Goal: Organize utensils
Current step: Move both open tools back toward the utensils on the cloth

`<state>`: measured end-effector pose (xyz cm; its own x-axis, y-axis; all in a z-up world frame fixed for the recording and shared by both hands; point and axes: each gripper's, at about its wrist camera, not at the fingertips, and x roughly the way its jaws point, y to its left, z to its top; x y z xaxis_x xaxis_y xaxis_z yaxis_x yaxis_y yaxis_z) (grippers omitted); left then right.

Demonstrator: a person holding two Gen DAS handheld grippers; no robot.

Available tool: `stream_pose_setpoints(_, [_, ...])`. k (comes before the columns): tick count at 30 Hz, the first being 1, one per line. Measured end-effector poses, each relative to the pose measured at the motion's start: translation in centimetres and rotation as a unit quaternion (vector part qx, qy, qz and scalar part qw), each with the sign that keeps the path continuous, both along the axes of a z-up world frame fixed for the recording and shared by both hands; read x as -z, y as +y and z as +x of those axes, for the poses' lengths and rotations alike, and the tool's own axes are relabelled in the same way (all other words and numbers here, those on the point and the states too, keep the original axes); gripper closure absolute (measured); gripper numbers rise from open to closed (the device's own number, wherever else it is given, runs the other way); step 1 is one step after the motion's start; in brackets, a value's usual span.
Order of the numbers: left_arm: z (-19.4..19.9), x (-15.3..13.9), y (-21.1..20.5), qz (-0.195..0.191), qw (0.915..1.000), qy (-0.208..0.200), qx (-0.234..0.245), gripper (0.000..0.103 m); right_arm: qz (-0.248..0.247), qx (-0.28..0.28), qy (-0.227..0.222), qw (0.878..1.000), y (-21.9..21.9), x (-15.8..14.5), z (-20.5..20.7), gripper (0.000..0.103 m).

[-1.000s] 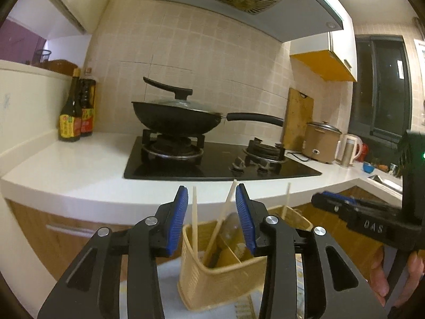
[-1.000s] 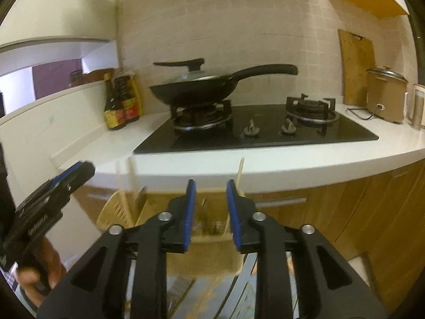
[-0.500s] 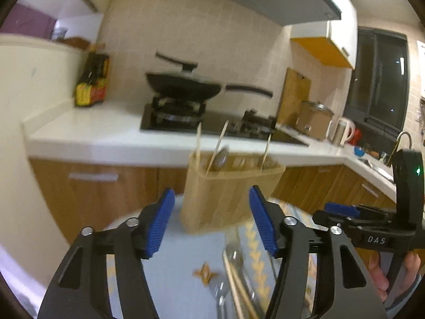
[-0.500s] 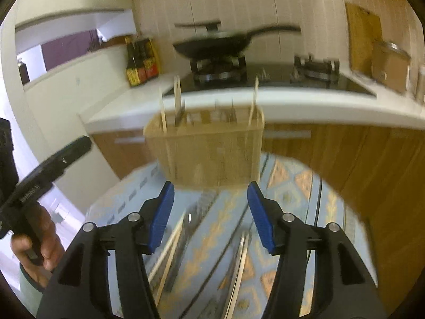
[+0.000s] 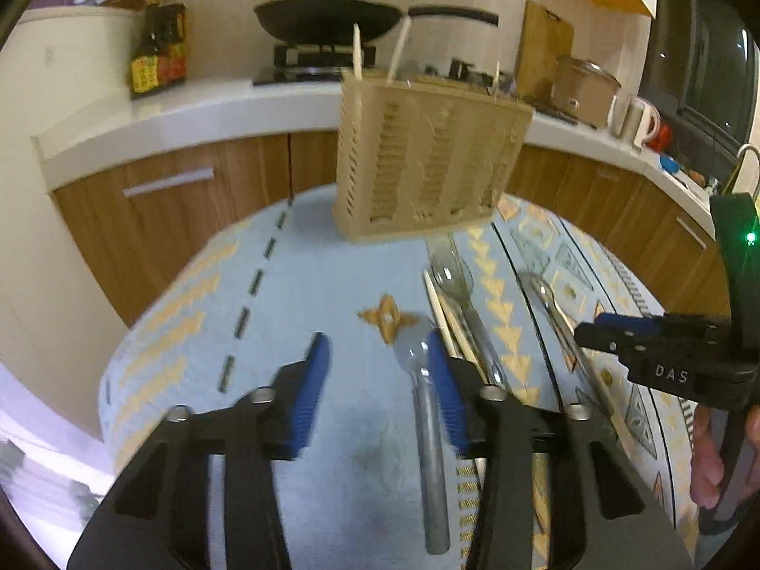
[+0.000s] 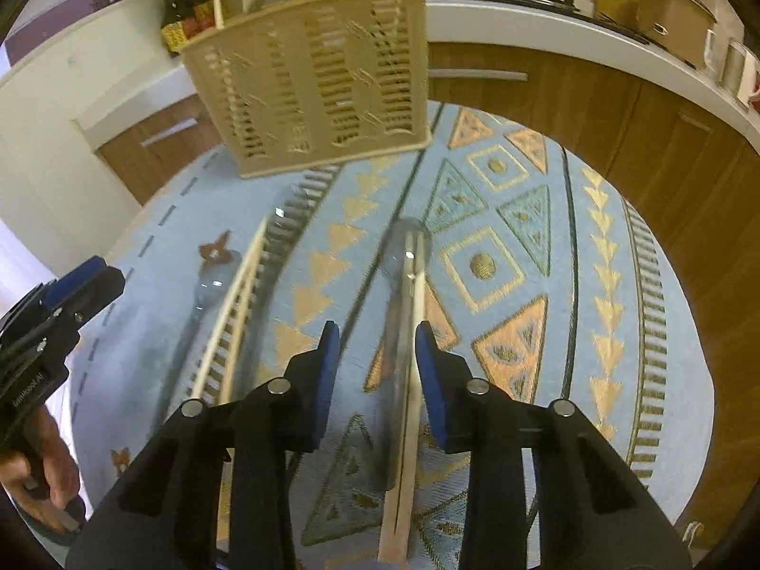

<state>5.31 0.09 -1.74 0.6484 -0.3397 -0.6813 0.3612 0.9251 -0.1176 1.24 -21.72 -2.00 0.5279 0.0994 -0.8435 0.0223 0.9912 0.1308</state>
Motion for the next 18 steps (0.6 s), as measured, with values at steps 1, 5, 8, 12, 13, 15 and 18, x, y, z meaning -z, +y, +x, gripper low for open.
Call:
stream_pose_setpoints(1, [0.1, 0.2, 0.0, -0.001, 1.0, 0.006, 0.0, 0.067, 0.001, -0.001, 0.003, 1.0, 0.1, 0.3, 0.0, 0.074])
stream_pose_setpoints(5, [0.9, 1.9, -0.5, 0.004, 0.9987, 0.049, 0.015, 0.067, -0.015, -0.002, 0.011, 1.0, 0.6, 1.0, 0.2, 0.077])
stream_pose_setpoints(8, [0.9, 2.7, -1.2, 0.021, 0.9976, 0.062, 0.023, 0.067, -0.025, -0.002, 0.017, 1.0, 1.0, 1.5, 0.2, 0.084])
stream_pose_setpoints(12, [1.0, 3.6, -2.2, 0.044, 0.9954, 0.08, 0.028, 0.067, -0.048, -0.002, 0.015, 0.999, 1.2, 1.6, 0.3, 0.095])
stream_pose_setpoints(13, [1.1, 3.6, -2.4, 0.047, 0.995, 0.084, 0.029, 0.067, -0.052, -0.002, 0.016, 0.999, 1.1, 1.5, 0.2, 0.099])
stream_pose_setpoints(15, [1.1, 3.6, -2.8, 0.052, 0.9946, 0.084, 0.032, 0.067, -0.045, -0.006, 0.017, 0.999, 0.9, 1.5, 0.1, 0.101])
stream_pose_setpoints(18, [1.3, 3.6, -3.4, 0.064, 0.9933, 0.089, 0.035, 0.067, -0.037, -0.013, 0.018, 0.999, 0.9, 1.5, -0.1, 0.103])
